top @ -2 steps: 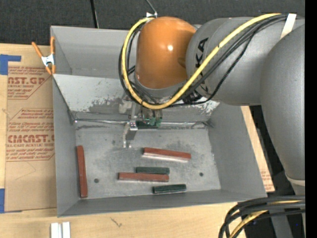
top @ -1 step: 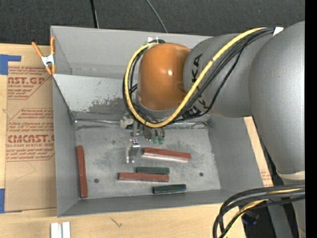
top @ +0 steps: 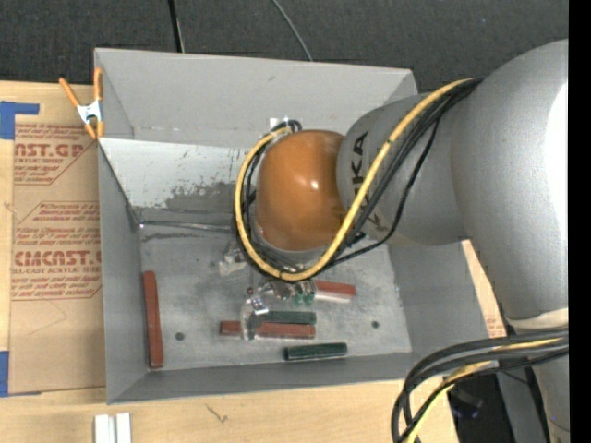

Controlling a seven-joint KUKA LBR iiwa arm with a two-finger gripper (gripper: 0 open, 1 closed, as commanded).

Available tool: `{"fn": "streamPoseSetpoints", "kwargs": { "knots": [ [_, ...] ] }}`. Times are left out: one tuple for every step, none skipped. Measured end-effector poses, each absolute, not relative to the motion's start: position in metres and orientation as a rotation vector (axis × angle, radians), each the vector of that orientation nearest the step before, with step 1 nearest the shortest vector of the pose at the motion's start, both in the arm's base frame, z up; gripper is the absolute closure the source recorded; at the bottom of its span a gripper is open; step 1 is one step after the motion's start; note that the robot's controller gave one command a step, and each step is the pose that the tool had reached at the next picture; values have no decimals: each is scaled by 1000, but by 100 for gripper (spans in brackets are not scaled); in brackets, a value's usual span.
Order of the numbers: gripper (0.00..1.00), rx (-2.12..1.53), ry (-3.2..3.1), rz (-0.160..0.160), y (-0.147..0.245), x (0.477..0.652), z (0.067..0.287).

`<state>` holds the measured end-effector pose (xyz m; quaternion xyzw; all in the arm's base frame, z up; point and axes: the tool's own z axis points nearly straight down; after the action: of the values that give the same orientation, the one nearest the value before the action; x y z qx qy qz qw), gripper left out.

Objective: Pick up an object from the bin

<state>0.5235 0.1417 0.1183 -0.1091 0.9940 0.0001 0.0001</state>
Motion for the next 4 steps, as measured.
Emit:
{"fn": "streamPoseSetpoints", "kwargs": {
  "knots": [
    [100, -858, 3023, 3, 104, 500, 87],
    [100, -858, 3023, 3, 104, 500, 87],
    [100, -859, 3025, 3, 104, 500, 89],
    [100, -966, 2978, 0, 121, 497, 124]
  ]
}}
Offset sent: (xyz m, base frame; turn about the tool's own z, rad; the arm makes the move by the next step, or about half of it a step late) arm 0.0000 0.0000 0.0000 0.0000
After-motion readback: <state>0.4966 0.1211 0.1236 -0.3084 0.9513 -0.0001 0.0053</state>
